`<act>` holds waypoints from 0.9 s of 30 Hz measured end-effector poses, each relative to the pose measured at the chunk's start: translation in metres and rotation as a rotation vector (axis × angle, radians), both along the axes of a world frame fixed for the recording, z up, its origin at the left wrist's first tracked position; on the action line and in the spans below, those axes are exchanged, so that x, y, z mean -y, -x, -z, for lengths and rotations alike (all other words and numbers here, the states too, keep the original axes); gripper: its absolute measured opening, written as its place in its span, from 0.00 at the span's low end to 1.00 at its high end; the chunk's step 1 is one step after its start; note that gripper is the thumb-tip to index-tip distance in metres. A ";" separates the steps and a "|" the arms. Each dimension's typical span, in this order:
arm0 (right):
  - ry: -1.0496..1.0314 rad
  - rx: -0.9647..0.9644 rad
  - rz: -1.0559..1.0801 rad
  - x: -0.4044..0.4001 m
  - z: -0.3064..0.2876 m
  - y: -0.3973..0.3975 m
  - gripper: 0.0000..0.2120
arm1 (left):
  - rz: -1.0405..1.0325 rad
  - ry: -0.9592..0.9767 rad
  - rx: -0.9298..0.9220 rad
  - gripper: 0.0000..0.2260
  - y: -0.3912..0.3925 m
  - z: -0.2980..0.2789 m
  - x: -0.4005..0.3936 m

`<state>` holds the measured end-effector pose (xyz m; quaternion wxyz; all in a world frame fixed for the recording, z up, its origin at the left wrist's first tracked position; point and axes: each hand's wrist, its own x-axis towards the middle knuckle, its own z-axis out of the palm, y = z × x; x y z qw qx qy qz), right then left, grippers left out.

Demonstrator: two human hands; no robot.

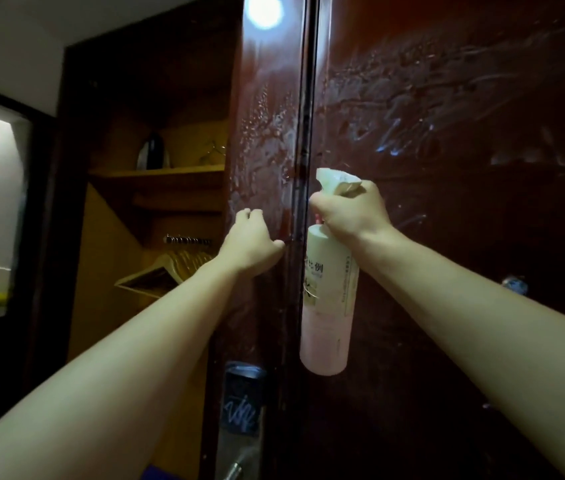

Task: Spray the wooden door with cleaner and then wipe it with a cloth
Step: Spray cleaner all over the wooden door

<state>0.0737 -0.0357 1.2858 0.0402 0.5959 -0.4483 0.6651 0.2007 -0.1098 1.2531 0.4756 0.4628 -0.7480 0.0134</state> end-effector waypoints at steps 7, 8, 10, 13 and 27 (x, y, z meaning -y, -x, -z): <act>-0.025 -0.029 -0.047 0.017 0.004 -0.014 0.05 | 0.080 -0.034 0.059 0.29 -0.003 0.003 0.010; -0.029 -0.022 -0.044 0.018 0.004 -0.016 0.07 | 0.091 -0.036 0.063 0.27 -0.002 0.003 0.012; -0.031 0.002 -0.035 0.018 0.005 -0.017 0.11 | 0.095 -0.034 0.064 0.24 -0.001 0.002 0.015; -0.004 0.023 0.005 0.017 0.005 -0.009 0.11 | 0.071 -0.011 0.075 0.27 0.002 0.002 0.017; 0.057 0.101 0.193 -0.023 -0.010 0.035 0.18 | 0.065 0.195 0.232 0.38 0.052 -0.016 0.001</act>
